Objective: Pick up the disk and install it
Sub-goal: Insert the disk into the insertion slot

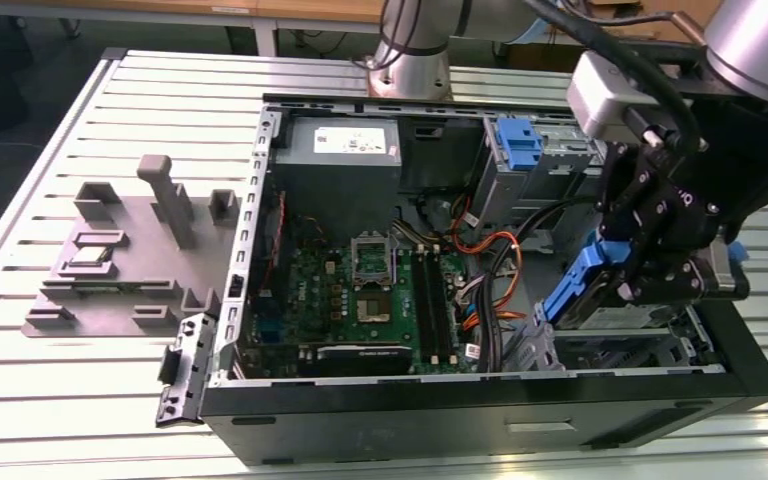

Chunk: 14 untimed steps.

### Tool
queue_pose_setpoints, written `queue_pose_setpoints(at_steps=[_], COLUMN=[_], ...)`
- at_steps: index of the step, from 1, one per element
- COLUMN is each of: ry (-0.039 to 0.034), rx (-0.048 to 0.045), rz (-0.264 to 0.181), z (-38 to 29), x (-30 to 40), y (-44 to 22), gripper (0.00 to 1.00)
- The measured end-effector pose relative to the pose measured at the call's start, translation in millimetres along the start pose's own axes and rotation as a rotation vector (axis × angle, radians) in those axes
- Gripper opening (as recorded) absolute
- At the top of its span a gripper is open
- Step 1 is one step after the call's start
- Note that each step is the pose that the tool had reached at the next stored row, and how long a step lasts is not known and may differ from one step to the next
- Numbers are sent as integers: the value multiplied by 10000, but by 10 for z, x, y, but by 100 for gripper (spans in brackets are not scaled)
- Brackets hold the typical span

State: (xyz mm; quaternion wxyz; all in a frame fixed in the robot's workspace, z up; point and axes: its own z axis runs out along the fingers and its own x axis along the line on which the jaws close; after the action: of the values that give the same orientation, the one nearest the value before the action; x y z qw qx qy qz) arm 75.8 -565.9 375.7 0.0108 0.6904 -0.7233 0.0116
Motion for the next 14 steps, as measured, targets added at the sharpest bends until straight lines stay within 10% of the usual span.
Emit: queue_pose_setpoints(at_steps=[14], ry=[0], rx=[0], rz=[0], z=[199], x=[-3], y=[0], gripper=[36])
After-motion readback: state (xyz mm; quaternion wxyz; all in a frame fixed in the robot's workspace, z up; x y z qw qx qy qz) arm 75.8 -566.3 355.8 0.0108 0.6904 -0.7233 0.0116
